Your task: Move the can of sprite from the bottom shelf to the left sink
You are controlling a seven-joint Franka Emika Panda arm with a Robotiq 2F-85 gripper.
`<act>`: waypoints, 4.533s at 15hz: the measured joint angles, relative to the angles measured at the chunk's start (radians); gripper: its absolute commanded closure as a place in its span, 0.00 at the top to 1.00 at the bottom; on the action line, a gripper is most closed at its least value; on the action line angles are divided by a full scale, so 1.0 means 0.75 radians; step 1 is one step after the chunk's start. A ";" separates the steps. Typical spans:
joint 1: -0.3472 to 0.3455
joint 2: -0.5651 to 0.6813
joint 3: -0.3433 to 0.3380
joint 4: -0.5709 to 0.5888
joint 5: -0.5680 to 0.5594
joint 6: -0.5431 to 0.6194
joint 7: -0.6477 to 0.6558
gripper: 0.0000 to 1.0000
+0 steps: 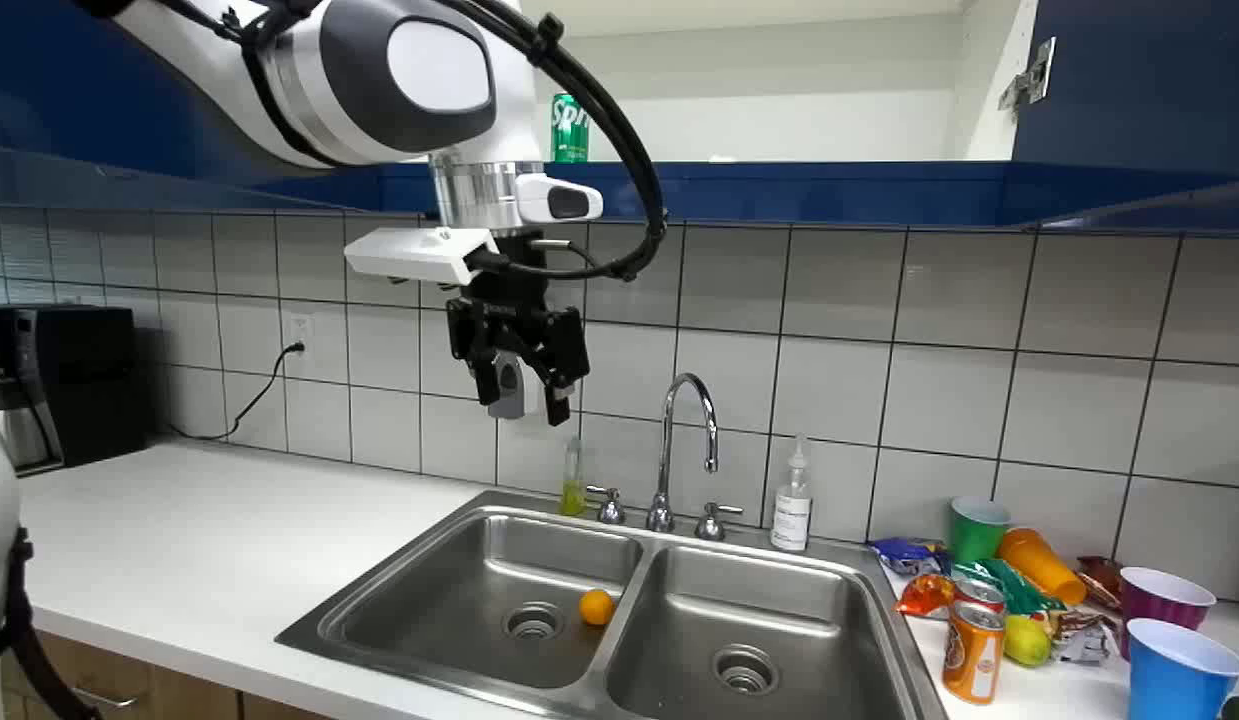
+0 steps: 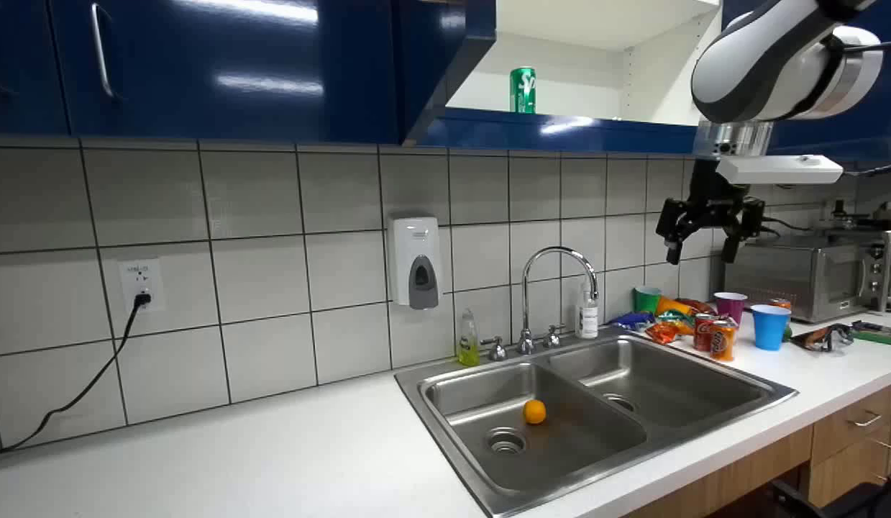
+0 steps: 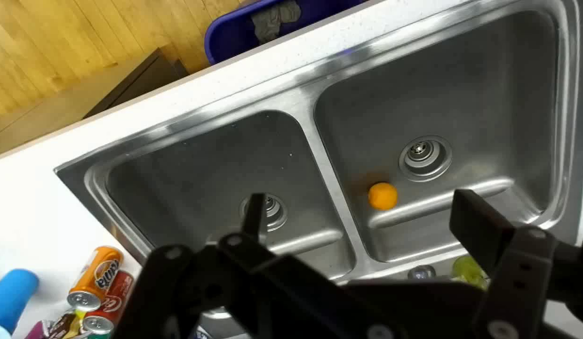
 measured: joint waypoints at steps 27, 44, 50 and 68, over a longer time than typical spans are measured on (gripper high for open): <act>0.083 -0.042 0.033 0.224 0.028 -0.060 -0.016 1.00; 0.211 -0.031 0.068 0.613 0.041 -0.074 -0.035 1.00; 0.241 0.057 0.085 0.766 0.072 -0.072 -0.035 1.00; 0.251 0.552 0.151 1.272 0.102 -0.002 -0.028 1.00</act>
